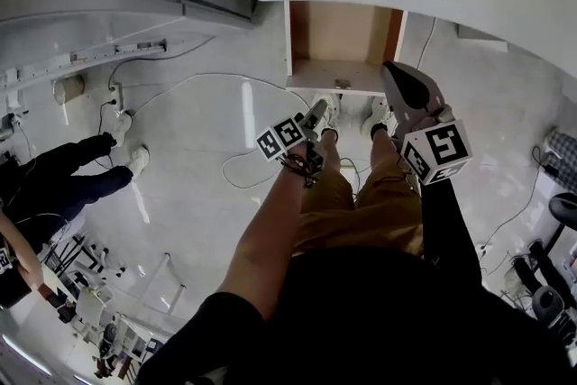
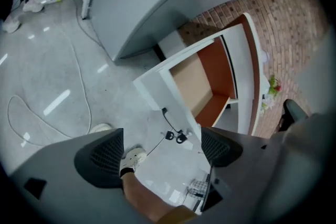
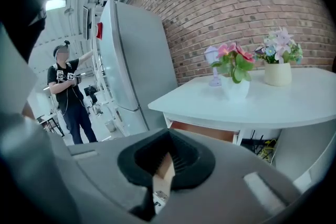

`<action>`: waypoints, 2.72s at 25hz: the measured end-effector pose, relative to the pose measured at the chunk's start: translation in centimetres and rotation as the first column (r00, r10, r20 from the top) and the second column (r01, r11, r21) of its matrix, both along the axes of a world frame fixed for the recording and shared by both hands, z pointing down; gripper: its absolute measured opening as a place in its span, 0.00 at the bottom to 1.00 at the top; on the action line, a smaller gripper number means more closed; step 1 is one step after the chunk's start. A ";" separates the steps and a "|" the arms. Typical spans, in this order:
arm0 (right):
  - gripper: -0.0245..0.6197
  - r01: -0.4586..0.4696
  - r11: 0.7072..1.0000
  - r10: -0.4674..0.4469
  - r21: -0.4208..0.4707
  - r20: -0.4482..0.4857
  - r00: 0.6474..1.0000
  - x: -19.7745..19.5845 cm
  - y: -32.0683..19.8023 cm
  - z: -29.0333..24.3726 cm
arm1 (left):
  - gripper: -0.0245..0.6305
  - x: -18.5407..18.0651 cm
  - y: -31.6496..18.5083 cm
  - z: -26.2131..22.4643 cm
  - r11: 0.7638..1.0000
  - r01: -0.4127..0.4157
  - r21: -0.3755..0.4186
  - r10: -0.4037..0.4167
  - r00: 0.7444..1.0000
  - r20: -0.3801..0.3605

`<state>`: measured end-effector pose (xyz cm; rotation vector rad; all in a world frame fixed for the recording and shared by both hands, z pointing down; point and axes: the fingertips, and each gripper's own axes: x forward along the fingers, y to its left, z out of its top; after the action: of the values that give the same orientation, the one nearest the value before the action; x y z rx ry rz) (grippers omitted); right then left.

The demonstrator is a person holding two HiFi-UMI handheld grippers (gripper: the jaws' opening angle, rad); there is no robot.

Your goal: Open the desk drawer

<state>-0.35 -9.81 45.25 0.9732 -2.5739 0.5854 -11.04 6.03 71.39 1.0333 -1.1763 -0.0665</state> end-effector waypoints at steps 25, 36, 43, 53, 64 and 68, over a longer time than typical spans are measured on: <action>0.04 -0.173 0.926 0.146 0.336 0.105 0.984 13.9 0.5 -22.3 | 0.71 6.1 -7.9 -30.5 0.823 -0.396 0.408 0.192 0.869 0.456; 0.04 -0.176 0.886 0.131 0.428 0.132 0.982 17.7 1.1 -27.8 | 0.71 9.2 -10.7 -46.8 0.582 -0.617 0.530 0.017 0.661 0.750; 0.04 -0.156 0.865 0.092 0.477 0.156 0.984 17.4 1.6 -31.2 | 0.71 10.4 -10.5 -53.9 0.494 -0.691 0.528 -0.088 0.564 0.821; 0.04 -0.131 0.842 0.049 0.523 0.168 0.985 18.1 1.9 -33.0 | 0.71 11.1 -9.7 -57.3 0.488 -0.747 0.451 -0.193 0.411 0.891; 0.04 -0.114 0.839 0.029 0.533 0.166 0.986 18.8 1.6 -33.0 | 0.30 11.5 -9.8 -58.7 0.507 -0.724 0.467 -0.262 0.387 0.884; 0.04 -0.128 0.839 0.040 0.530 0.174 0.984 19.3 1.5 -33.1 | 0.05 11.2 -9.7 -59.3 0.519 -0.714 0.469 -0.292 0.367 0.883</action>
<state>18.93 -8.26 12.16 1.2584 -2.9198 -0.0743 0.20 -3.71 12.11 2.3641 -2.0904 0.2989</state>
